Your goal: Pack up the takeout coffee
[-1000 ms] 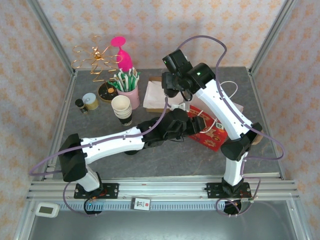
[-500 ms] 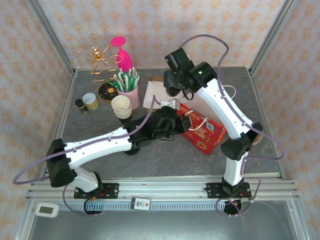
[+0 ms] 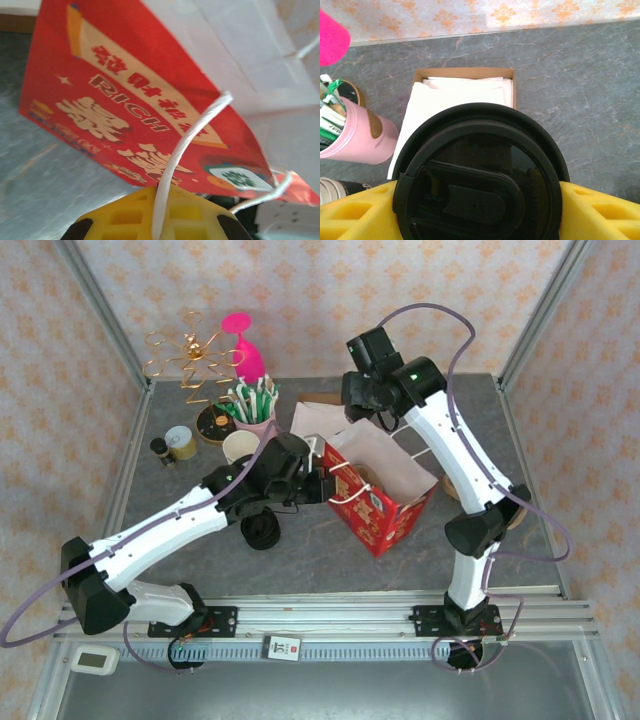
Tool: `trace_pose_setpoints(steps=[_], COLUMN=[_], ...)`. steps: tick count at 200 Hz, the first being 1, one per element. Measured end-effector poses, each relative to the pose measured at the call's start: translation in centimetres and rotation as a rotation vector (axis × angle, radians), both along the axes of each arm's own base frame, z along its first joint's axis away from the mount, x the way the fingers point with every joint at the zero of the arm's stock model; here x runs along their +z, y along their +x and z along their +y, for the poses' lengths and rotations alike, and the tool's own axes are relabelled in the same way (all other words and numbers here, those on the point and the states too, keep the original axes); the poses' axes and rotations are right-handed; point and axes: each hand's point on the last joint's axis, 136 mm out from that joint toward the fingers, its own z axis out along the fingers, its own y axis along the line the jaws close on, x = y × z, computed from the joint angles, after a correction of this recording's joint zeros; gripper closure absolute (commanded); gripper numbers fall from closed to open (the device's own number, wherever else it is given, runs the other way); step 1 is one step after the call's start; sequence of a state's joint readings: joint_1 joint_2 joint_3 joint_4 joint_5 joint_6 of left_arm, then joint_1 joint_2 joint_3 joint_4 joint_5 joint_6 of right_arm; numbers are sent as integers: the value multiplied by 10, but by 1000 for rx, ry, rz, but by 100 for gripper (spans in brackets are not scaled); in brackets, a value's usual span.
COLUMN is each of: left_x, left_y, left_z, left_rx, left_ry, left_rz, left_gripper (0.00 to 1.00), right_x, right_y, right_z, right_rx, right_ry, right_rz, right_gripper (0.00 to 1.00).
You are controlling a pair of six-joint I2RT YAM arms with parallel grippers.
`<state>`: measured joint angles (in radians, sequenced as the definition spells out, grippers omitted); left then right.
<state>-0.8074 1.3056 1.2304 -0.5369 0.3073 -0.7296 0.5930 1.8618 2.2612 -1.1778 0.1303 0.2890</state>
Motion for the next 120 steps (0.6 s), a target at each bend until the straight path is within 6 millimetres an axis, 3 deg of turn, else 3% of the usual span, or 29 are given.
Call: trace_pose_setpoints(steps=[56,87,111,120], left_x=[19,30,25,22], left_y=[27,35,35,35], left_z=[53,73,82,87], left_rx=[31,35,21,19], left_ry=[125,172,215,232], left_rz=[-60,-95,-94,-88], left_gripper=[100,100,93,82], right_x=[-1,-2,1,4], right_y=[3,1,-4,-7], right_z=[-9,-11,-15,-17], right_rx=[-15,-17,-19,-19], right_ry=[-8,-14,-15,-13], right_rz=[5,14,15,11], right_gripper=[29,29,29,29])
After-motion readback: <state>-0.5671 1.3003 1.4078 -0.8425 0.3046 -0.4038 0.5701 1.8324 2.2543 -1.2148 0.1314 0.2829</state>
